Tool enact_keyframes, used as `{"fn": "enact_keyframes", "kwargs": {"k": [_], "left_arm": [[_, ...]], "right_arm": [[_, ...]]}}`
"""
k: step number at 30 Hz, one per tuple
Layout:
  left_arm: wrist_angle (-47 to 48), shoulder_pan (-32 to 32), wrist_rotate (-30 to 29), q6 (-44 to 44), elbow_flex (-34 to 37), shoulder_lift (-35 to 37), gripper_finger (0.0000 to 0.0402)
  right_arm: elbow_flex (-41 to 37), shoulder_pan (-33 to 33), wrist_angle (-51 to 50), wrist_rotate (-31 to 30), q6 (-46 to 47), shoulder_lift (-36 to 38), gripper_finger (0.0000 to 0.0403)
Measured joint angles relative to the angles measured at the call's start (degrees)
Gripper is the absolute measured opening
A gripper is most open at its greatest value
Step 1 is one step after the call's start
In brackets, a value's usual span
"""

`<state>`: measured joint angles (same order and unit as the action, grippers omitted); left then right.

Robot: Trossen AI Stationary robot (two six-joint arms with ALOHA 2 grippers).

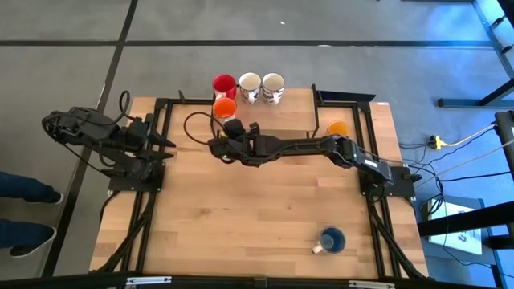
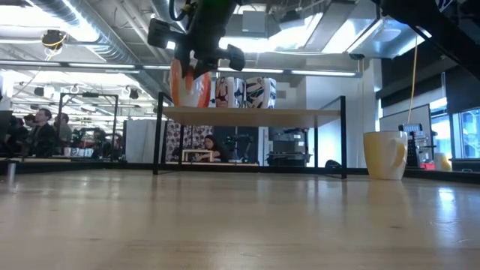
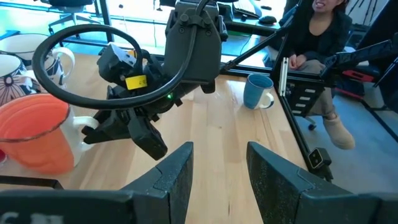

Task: Place coffee mugs
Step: Put the orange cup on the shelf

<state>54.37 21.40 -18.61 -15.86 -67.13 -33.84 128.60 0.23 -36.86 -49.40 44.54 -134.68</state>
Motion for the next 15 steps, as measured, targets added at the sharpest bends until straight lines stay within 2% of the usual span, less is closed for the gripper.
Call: {"fn": "enact_keyframes", "kwargs": {"k": [6, 15], "left_arm": [[0.01, -0.01, -0.39, 0.0, 0.0, 0.0, 0.0144], [0.0, -0.01, -0.43, -0.04, 0.0, 0.0, 0.0144]], "right_arm": [[0.0, 0.0, 0.0, 1.16, 0.01, -0.08, 0.01], [0.0, -0.31, -0.04, 2.31, -0.05, -0.17, 0.0165]]}}
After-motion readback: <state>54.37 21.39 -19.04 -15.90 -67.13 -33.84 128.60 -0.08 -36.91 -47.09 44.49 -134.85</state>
